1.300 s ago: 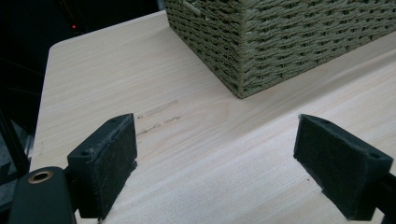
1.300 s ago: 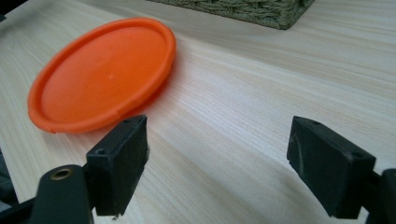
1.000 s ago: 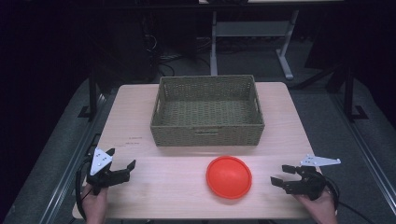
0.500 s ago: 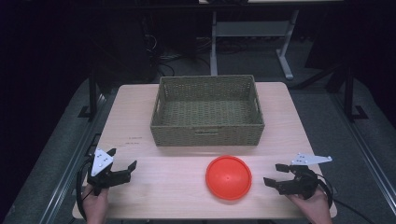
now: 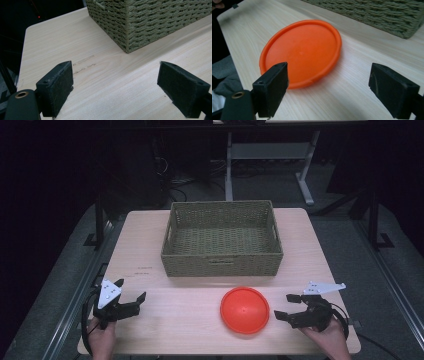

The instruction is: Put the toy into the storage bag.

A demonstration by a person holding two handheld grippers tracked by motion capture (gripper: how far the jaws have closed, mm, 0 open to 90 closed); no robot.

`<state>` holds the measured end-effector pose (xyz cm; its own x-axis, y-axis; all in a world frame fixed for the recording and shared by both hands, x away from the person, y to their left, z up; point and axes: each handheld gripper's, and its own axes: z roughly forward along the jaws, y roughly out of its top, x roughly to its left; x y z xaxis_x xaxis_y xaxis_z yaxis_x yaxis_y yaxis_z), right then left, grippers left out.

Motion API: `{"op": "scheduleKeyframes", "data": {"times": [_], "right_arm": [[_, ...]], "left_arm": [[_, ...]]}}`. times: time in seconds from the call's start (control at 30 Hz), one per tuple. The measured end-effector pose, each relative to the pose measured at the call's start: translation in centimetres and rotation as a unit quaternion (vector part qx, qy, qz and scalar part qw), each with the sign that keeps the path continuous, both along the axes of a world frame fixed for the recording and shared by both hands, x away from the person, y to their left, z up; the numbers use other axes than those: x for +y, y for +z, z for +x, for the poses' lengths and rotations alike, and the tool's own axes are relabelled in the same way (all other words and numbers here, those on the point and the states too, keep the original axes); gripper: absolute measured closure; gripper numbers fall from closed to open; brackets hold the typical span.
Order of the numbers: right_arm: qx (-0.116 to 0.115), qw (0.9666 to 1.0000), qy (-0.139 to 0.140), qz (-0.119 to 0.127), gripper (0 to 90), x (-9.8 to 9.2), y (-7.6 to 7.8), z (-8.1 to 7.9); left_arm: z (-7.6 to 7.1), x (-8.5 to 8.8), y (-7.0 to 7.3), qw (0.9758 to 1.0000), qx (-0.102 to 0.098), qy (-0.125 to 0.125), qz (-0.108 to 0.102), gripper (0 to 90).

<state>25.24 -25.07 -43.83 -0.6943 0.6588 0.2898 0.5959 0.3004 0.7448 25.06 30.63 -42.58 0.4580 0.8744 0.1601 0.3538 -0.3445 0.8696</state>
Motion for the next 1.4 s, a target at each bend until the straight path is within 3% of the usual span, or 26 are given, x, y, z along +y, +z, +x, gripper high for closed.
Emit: {"op": "scheduleKeyframes", "data": {"times": [0.7,0.93,1.13,1.4], "right_arm": [[0.033,0.9986,0.031,-0.027,15.3,2.2,2.1,2.6],[0.034,0.9976,0.040,-0.045,16.1,3.7,1.8,3.6],[0.055,0.9959,0.047,-0.055,18.9,4.6,0.9,4.4],[0.078,0.9934,0.049,-0.069,23.3,4.9,-0.1,5.3]], "left_arm": [[0.0,-0.3,0.0,1.0000,-0.001,-0.005,0.005,12.8],[0.0,-0.5,0.0,0.9999,-0.001,-0.008,0.012,12.8],[-0.1,-0.7,0.1,0.9997,-0.004,-0.012,0.020,12.8],[-0.1,-0.6,0.0,0.9998,-0.001,-0.010,0.015,12.8]]}}
